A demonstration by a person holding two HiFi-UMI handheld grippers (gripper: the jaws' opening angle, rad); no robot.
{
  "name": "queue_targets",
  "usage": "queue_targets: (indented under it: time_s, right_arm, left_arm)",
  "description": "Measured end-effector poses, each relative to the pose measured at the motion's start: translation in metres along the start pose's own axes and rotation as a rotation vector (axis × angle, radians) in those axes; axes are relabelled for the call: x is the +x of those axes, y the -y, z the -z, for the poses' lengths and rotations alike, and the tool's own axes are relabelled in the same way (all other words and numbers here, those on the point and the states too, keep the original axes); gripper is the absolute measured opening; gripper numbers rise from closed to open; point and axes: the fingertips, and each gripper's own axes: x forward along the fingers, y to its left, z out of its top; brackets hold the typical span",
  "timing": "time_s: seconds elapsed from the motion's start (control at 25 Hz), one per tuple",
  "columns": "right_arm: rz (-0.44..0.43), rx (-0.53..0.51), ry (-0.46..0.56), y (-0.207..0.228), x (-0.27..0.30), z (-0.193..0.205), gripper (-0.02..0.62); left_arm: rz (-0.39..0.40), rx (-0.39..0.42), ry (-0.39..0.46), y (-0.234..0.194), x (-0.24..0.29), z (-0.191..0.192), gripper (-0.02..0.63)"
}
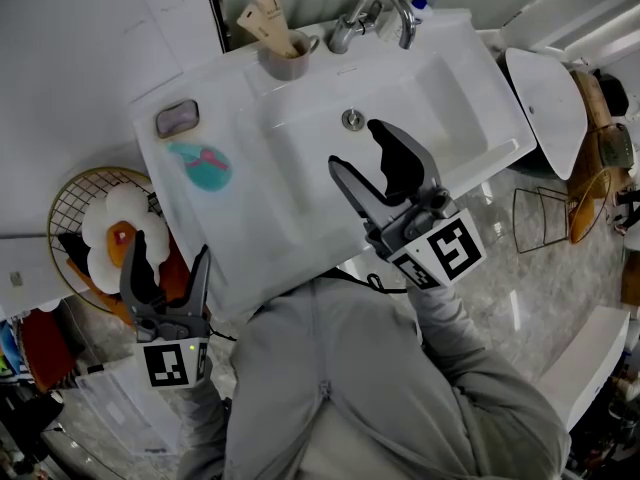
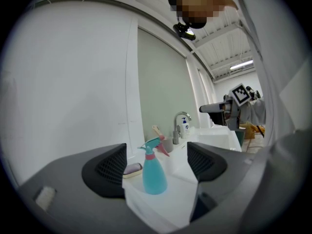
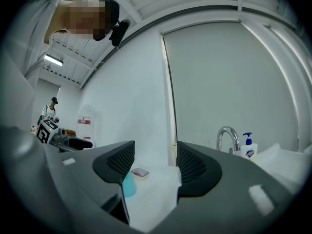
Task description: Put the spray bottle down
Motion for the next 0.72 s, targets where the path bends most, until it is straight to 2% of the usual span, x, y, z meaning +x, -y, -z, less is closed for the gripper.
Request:
queue_targets:
  time_s: [0.72]
  right_arm:
    - [0.012,-0.001,-0.002,0.0036,-0.0039,0.0000,0.272]
  left_arm:
    - [0.006,-0.010,-0.001,0.0029,0.0019,0.0005,0.419]
